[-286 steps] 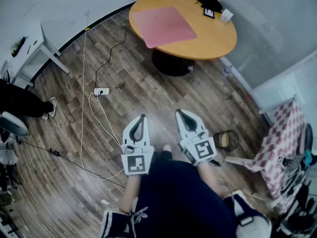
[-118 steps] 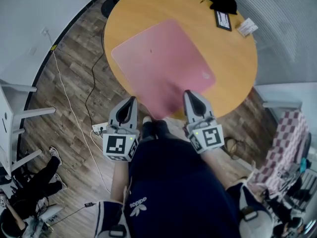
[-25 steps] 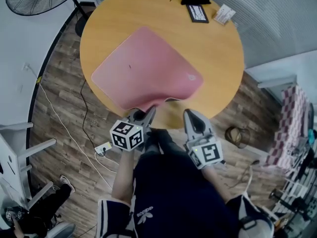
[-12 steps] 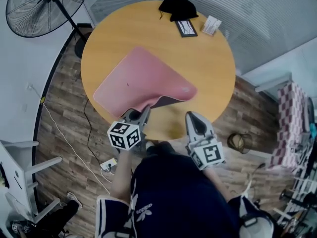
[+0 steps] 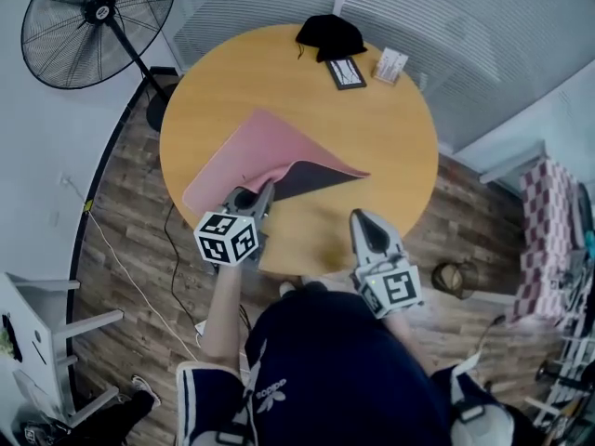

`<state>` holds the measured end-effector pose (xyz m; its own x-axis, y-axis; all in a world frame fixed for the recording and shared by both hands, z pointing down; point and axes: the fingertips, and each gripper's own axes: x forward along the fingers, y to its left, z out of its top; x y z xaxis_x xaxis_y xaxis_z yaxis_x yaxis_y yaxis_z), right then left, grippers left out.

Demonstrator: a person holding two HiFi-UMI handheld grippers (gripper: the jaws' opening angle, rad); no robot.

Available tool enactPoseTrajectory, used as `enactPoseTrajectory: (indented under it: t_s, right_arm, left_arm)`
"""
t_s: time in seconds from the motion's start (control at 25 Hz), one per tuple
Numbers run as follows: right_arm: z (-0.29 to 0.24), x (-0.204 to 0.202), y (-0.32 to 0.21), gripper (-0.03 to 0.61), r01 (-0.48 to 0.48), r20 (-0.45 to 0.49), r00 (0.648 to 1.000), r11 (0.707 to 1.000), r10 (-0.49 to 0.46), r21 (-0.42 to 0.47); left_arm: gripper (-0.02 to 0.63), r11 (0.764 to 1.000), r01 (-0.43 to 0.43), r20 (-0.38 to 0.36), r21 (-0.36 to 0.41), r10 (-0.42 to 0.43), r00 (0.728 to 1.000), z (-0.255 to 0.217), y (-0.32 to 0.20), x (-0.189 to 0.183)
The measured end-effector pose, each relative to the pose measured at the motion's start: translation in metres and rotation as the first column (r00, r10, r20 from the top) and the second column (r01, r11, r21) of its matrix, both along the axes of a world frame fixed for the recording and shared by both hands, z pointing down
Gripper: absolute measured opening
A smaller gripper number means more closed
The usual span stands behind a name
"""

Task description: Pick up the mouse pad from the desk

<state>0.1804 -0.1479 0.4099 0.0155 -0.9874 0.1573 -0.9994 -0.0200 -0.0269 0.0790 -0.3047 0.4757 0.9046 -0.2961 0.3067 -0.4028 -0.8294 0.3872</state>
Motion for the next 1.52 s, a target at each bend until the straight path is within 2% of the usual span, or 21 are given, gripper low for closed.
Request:
enactPoseTrajectory:
  t_s: [0.32,0.68,0.88,1.16,1.4,1.52]
  right_arm:
    - [-0.012,0.0,0.002,0.003,-0.006,0.016,1.0,0.999,0.006,0.039]
    - [-0.019,0.012,0.017,0.003,-0.051,0.002,0.999,0.998,0.051,0.046]
    - [-0.027,0.011,0.019,0.003,-0.044,0.001,0.999,0.996,0.044,0.079]
    - [-0.034,0.006,0.023,0.003,-0.038,-0.002,0.999,0.994,0.038,0.099]
    - [-0.04,0.007,0.024,0.003,-0.031,-0.001,1.0,0.992,0.031,0.122]
    - [-0.045,0.008,0.022,0.003,-0.024,0.004,1.0,0.991,0.023,0.135]
  left_arm:
    - [0.02,0.993,0.006,-0.015,0.119,-0.004,1.0,-0.05,-0.038,0.013]
    - [0.02,0.968,0.036,-0.02,0.25,-0.032,0.999,-0.112,-0.085,0.016]
    - [0.02,0.935,0.069,-0.014,0.349,-0.069,0.998,-0.154,-0.111,0.018]
    - [0.02,0.89,0.099,-0.02,0.445,-0.101,0.995,-0.204,-0.132,0.012]
    - [0.02,0.827,0.128,-0.063,0.548,-0.112,0.992,-0.266,-0.12,-0.005]
    - [0.02,0.805,0.136,-0.09,0.577,-0.103,0.991,-0.291,-0.102,-0.016]
